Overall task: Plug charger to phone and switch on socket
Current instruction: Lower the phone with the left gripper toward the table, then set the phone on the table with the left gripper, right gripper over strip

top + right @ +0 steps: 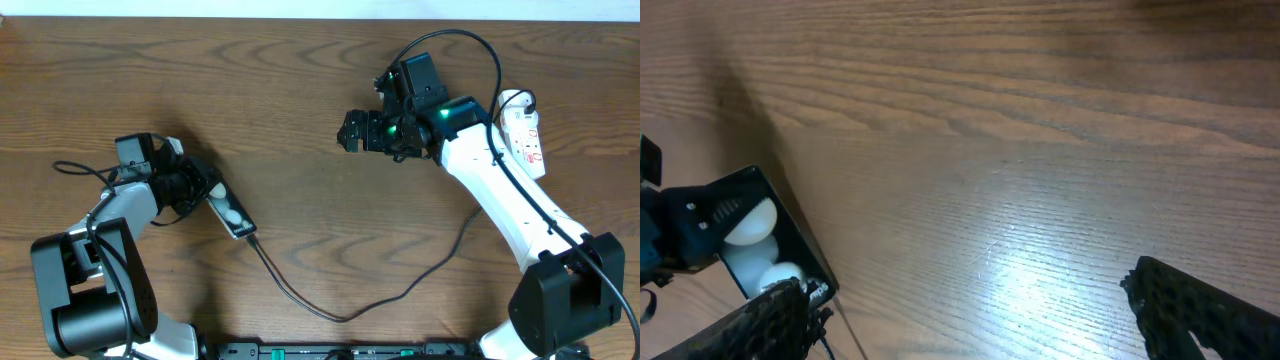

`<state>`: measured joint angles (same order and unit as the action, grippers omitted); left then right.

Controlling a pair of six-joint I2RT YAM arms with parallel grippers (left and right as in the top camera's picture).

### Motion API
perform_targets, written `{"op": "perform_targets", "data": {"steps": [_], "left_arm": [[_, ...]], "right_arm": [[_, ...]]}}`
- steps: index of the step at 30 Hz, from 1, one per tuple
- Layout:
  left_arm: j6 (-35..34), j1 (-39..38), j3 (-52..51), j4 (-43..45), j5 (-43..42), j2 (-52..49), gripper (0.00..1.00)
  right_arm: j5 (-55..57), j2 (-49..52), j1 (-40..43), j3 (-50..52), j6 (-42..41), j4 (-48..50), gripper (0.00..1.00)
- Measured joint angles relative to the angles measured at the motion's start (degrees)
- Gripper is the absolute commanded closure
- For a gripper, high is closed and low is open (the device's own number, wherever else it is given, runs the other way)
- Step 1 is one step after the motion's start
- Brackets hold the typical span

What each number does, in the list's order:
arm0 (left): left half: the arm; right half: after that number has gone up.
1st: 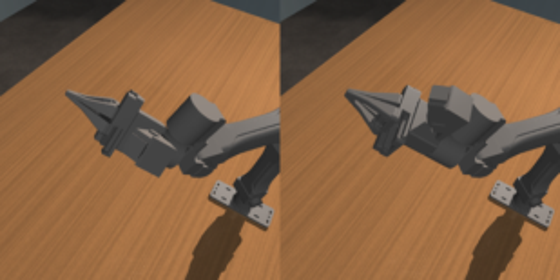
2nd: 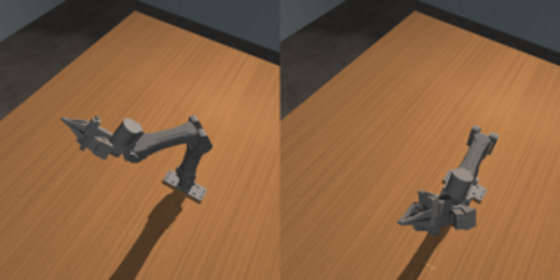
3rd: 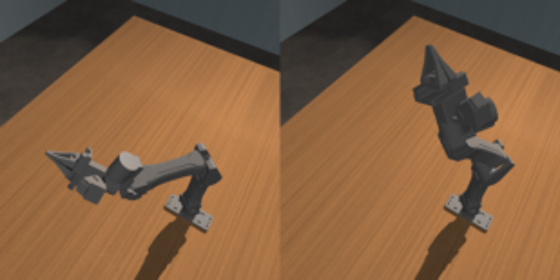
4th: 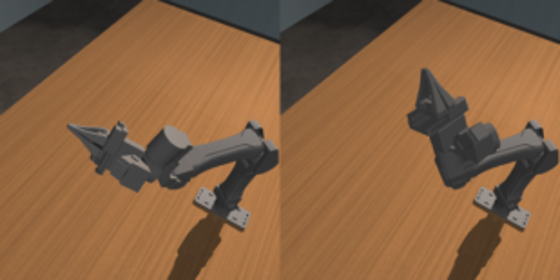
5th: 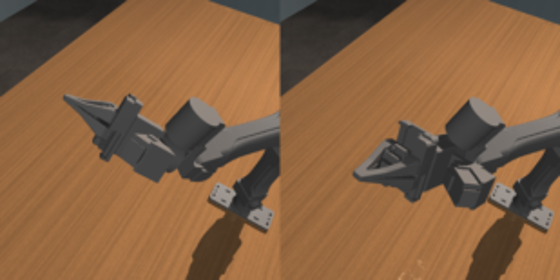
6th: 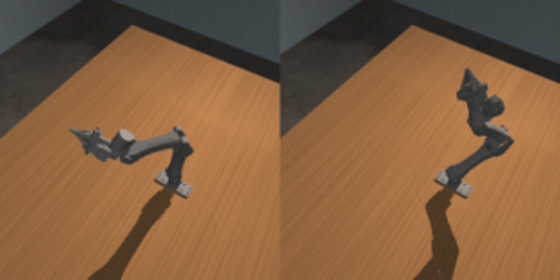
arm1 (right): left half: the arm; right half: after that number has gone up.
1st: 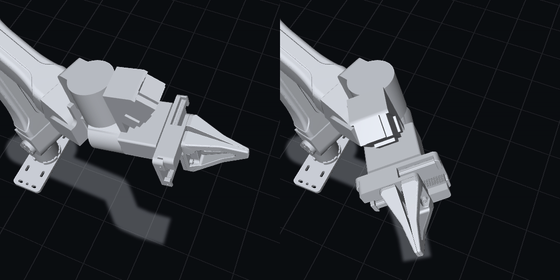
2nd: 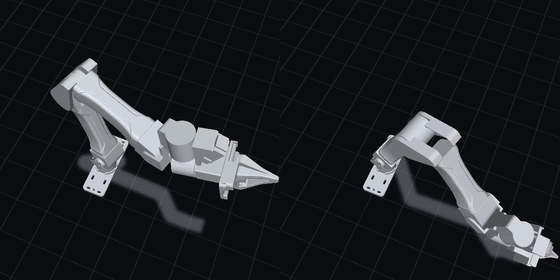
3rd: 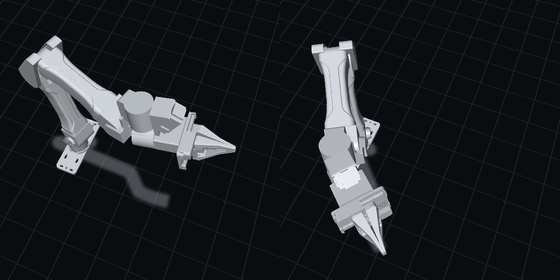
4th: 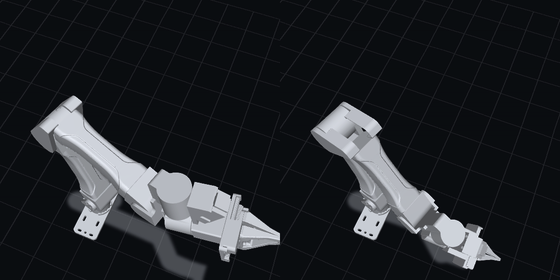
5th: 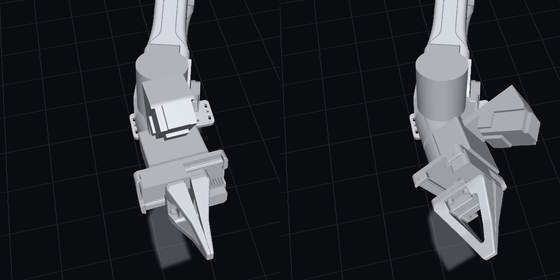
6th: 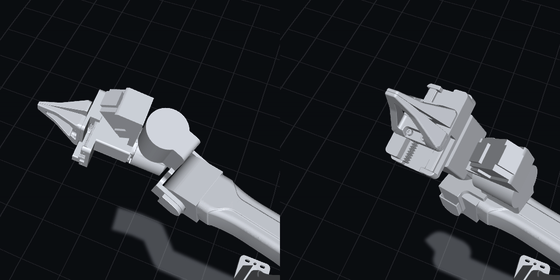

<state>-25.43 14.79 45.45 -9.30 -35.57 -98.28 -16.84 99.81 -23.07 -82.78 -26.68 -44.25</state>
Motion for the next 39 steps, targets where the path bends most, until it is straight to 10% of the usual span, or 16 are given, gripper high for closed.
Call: {"op": "perform_targets", "data": {"steps": [13, 25, 36, 39], "left_arm": [[0.0, 0.0, 0.0, -4.0, 3.0, 0.0, 0.92], [0.0, 0.0, 0.4, -4.4, 2.1, 0.2, 0.55], [0.0, 0.0, 0.9, -6.0, 1.7, 0.5, 0.50], [0.2, 0.0, 1.0, -6.8, 1.3, 0.7, 0.35]], "right_arm": [[0.2, 0.0, 0.0, 0.0, 0.0, 0.0, 0.01], [0.2, 0.0, 0.0, 0.0, 0.0, 0.0, 0.01], [0.2, 0.0, 0.0, 0.0, 0.0, 0.0, 0.02], [0.2, 0.0, 0.0, 0.0, 0.0, 0.0, 0.02]]}}
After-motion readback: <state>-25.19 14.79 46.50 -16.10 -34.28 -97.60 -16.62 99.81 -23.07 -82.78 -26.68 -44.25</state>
